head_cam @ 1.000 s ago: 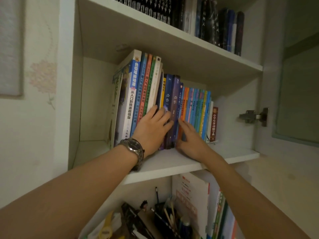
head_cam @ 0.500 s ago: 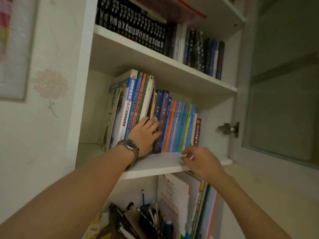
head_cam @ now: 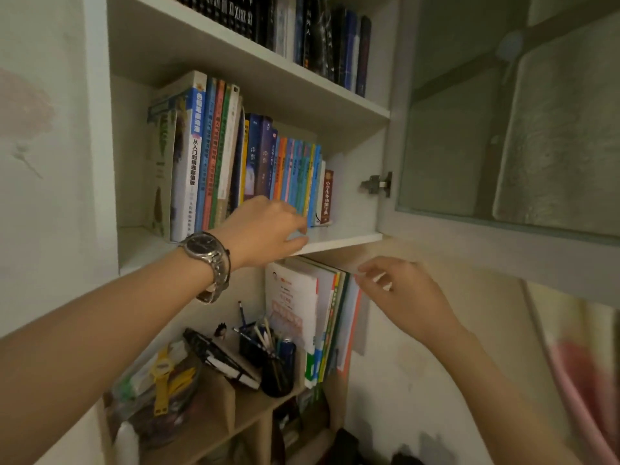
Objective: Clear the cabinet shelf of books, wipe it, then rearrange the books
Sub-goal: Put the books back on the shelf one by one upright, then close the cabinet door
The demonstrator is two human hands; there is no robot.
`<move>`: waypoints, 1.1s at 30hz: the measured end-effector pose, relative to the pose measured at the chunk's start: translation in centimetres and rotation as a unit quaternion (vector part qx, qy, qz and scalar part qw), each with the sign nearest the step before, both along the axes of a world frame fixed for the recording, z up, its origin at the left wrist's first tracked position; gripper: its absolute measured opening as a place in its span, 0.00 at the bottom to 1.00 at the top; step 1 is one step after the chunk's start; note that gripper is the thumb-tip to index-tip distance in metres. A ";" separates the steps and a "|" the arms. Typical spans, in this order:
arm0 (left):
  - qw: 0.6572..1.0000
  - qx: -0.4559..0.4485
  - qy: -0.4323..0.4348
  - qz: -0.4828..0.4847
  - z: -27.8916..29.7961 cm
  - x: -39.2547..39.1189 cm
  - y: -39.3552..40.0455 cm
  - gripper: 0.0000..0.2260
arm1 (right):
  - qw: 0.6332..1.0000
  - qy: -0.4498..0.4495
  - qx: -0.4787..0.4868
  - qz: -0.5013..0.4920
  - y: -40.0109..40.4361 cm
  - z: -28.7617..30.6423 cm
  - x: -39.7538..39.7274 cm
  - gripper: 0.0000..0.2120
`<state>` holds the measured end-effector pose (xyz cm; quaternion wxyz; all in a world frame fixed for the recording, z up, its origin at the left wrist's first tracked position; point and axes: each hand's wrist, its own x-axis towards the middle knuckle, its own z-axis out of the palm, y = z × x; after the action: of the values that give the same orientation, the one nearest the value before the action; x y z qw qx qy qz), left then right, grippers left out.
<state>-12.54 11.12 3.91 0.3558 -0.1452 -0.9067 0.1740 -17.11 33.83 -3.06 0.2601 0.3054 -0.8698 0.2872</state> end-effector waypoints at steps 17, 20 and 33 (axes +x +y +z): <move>0.921 0.052 0.154 -0.355 2.4 0.7 17.4 0.19 | 0.922 0.286 -0.144 -0.218 13.0 2.8 13.3 0.10; 0.888 0.070 0.169 -0.422 3.0 1.5 21.5 0.16 | 0.895 0.314 -0.183 -0.259 16.0 3.0 14.7 0.11; 0.851 0.064 0.147 -0.500 3.4 2.1 32.7 0.18 | 0.907 0.130 -0.294 -0.271 21.9 2.3 13.2 0.23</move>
<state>-10.41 43.85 7.30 0.5328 -0.5281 -0.6579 -0.0664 -3.92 55.75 -0.72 0.5163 0.0023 -0.7539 0.4063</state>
